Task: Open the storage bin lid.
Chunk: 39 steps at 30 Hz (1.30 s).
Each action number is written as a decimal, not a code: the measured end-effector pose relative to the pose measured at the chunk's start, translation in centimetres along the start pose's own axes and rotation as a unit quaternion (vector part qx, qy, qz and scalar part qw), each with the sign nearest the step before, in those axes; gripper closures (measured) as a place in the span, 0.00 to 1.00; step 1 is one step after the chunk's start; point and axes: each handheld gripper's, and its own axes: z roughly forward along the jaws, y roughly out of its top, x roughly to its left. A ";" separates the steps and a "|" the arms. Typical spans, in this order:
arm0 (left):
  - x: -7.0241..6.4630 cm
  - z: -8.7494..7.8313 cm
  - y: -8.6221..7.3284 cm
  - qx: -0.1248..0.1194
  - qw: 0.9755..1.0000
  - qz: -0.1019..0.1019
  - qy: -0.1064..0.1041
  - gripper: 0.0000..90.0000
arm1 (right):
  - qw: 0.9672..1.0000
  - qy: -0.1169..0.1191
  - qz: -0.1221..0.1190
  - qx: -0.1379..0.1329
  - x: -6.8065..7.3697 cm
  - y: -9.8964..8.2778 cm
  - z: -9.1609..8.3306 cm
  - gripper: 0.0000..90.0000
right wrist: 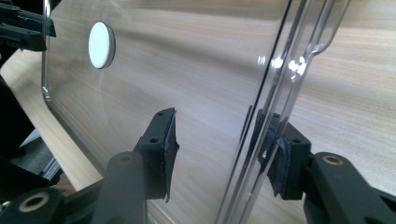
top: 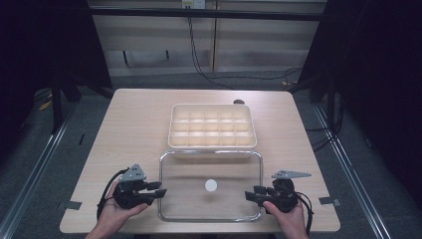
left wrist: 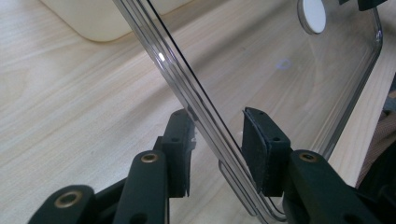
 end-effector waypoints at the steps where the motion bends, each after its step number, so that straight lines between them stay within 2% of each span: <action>1: 0.0 0.0 0.0 0.000 1.000 0.000 0.000 0.70 | 1.000 0.000 0.000 0.000 0.0 0.0 0.0 0.54; 3: 0.0 0.1 0.0 0.003 1.000 0.003 0.002 0.70 | 1.000 -0.002 -0.002 0.001 -0.1 0.0 0.2 0.53; 9: 0.0 0.2 0.0 0.007 1.000 0.005 0.000 0.69 | 1.000 -0.009 0.015 -0.008 -0.3 0.1 0.3 0.52; 12: 0.2 0.5 0.0 0.014 1.000 -0.001 0.000 0.68 | 1.000 -0.016 0.015 0.005 -0.2 0.3 0.7 0.49; 14: 0.4 0.6 -0.1 0.015 1.000 -0.006 -0.002 0.68 | 1.000 -0.018 0.013 0.013 -0.2 0.5 1.0 0.48; 17: 0.5 0.6 0.0 0.014 1.000 -0.009 0.001 0.68 | 1.000 -0.020 0.008 0.011 -0.3 0.8 1.1 0.47; 18: 0.6 0.6 0.0 0.018 1.000 -0.010 0.004 0.68 | 1.000 -0.018 0.000 0.012 -0.5 0.9 1.5 0.45; 24: 0.7 1.0 -0.1 0.023 1.000 -0.008 0.005 0.66 | 1.000 -0.020 0.010 0.013 -0.6 0.6 1.8 0.44; 28: 0.9 1.3 -0.1 0.025 1.000 -0.009 0.004 0.65 | 0.999 -0.029 0.006 0.019 -0.6 0.5 1.9 0.41; 34: 1.2 1.5 -0.3 0.030 0.999 -0.016 -0.002 0.64 | 0.999 -0.049 -0.001 0.019 -0.7 0.4 1.9 0.44; 39: 1.2 1.6 -0.3 0.036 0.999 -0.019 -0.001 0.63 | 0.999 -0.046 0.006 0.019 -0.8 0.4 2.0 0.44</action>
